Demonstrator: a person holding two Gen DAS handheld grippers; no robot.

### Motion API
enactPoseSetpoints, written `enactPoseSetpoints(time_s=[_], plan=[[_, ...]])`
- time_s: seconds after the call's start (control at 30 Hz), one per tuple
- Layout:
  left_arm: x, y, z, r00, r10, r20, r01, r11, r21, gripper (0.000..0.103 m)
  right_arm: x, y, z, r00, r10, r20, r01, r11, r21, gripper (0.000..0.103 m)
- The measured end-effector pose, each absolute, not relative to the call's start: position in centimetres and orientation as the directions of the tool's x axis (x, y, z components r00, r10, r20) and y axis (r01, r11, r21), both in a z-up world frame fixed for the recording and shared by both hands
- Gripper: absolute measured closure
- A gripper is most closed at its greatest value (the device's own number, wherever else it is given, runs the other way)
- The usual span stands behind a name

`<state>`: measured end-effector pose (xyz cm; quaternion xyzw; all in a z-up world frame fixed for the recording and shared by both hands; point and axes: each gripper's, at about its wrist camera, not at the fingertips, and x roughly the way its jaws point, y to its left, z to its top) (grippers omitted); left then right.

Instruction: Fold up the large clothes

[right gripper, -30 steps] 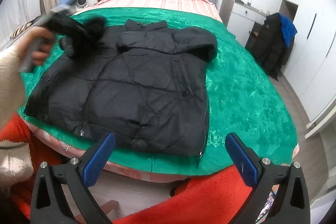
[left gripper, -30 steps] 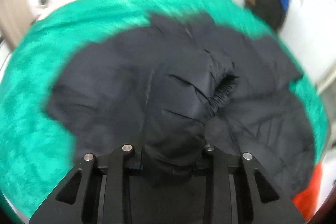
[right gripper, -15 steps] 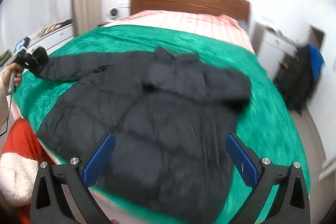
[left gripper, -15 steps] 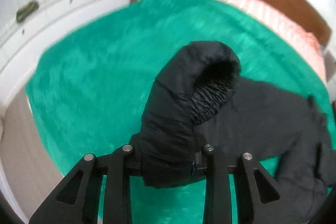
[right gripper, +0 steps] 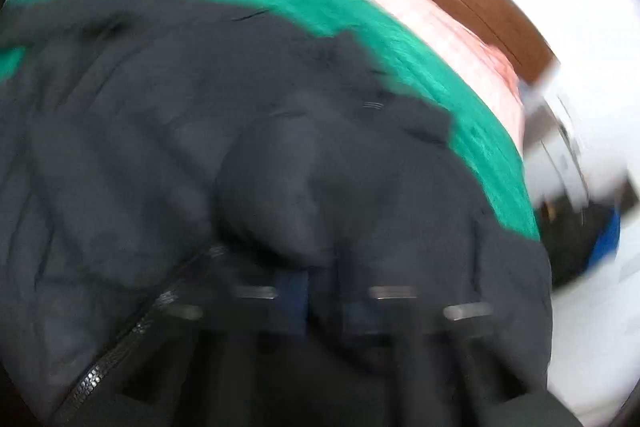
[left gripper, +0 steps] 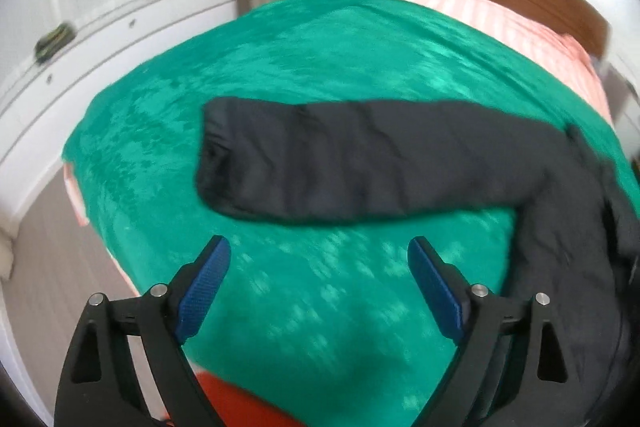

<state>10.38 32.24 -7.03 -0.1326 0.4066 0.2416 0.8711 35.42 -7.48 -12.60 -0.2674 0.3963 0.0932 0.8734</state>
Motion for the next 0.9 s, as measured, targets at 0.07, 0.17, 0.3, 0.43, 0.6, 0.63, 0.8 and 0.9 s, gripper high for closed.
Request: enactPoseSetpoints(time_s=[0.07, 0.17, 0.3, 0.43, 0.6, 0.63, 0.8, 0.9], plan=[[10.2, 29.9, -6.8, 0.577, 0.306, -0.757, -0.479, 0.878, -0.010, 0.012, 34.6, -11.1, -9.3, 0.715, -0.027, -0.698, -0.273, 0.909, -0.315, 0.096], [10.6, 26.9, -6.4, 0.608, 0.282, -0.742, -0.409, 0.912, 0.011, 0.012, 32.0, -20.3, -3.0, 0.786, -0.049, -0.616, -0.080, 0.981, -0.179, 0.096], [11.3, 23.7, -5.8, 0.644, 0.213, -0.734, -0.335, 0.942, -0.021, 0.012, 26.9, -34.6, 2.7, 0.821, -0.190, -0.539, 0.203, 0.979, -0.035, 0.096], [12.2, 21.7, -6.3, 0.640, 0.166, -0.750, -0.294, 0.955, -0.040, 0.012, 22.4, -46.0, 3.1, 0.739, -0.399, -0.542, 0.457, 0.889, -0.030, 0.096], [13.0, 20.8, -7.7, 0.613, 0.158, -0.774, -0.280, 0.960, -0.026, 0.012, 18.9, -55.4, -3.8, 0.501, -0.503, -0.704, 0.641, 0.762, -0.089, 0.060], [12.9, 20.6, -7.7, 0.610, 0.158, -0.776, -0.277, 0.961, -0.021, 0.012, 18.1, -55.9, -5.1, 0.470, -0.505, -0.724, 0.656, 0.749, -0.096, 0.049], [12.6, 19.7, -7.9, 0.609, 0.147, -0.779, -0.246, 0.969, -0.009, 0.012, 14.5, -49.7, -8.6, 0.583, -0.244, -0.775, 0.488, 0.868, 0.093, 0.049], [12.8, 18.5, -8.8, 0.608, 0.122, -0.785, -0.210, 0.978, -0.011, 0.012, 13.3, -43.7, -10.2, 0.684, 0.202, -0.701, 0.212, 0.865, 0.455, 0.049]])
